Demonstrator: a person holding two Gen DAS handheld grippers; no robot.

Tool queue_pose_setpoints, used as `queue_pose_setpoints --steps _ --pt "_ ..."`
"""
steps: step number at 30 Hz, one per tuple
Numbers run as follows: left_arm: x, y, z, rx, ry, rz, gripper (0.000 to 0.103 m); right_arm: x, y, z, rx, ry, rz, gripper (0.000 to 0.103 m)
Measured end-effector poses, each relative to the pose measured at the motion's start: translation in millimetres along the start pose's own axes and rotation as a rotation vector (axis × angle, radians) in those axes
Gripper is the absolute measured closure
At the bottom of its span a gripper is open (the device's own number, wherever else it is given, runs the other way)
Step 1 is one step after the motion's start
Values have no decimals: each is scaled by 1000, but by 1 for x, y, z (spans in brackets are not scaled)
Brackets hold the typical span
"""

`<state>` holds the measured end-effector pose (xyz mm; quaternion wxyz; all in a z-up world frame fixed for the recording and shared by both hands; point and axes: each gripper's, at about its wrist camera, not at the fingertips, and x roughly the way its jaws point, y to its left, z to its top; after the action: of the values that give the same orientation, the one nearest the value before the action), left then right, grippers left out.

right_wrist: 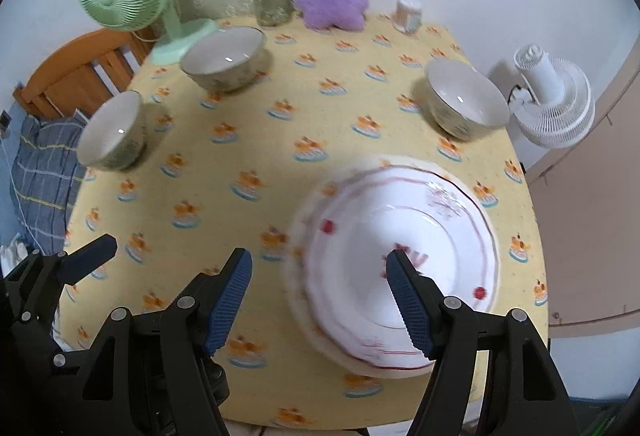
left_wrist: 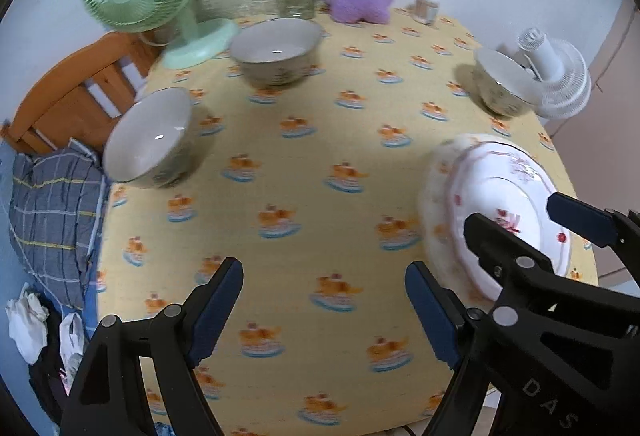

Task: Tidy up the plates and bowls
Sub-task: 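Move both grippers to the large white bowl and grasp its rim, then lift the white bowl with both grippers and carry it toward the plate stack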

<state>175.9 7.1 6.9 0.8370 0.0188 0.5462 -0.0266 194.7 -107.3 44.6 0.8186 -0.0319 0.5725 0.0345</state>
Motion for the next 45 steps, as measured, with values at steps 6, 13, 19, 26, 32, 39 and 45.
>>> queue_pose_setpoints --steps 6,13,19,26,32,39,45 --pt "-8 47 6 -20 -53 12 18 -6 44 11 25 -30 9 30" --pt "-7 105 17 -37 -126 61 19 1 98 30 19 -51 35 30" --pt "6 156 36 -80 -144 89 21 11 141 57 -12 -78 -12 30" --pt "27 194 59 -98 -165 101 27 37 181 90 -29 -92 38 30" --pt "54 220 75 -150 -149 93 38 64 199 113 -22 -75 33 30" --pt "81 224 88 -132 -108 84 56 99 209 129 -10 -29 33 54" --pt "94 221 91 -103 -81 64 69 124 213 133 4 10 73 83"
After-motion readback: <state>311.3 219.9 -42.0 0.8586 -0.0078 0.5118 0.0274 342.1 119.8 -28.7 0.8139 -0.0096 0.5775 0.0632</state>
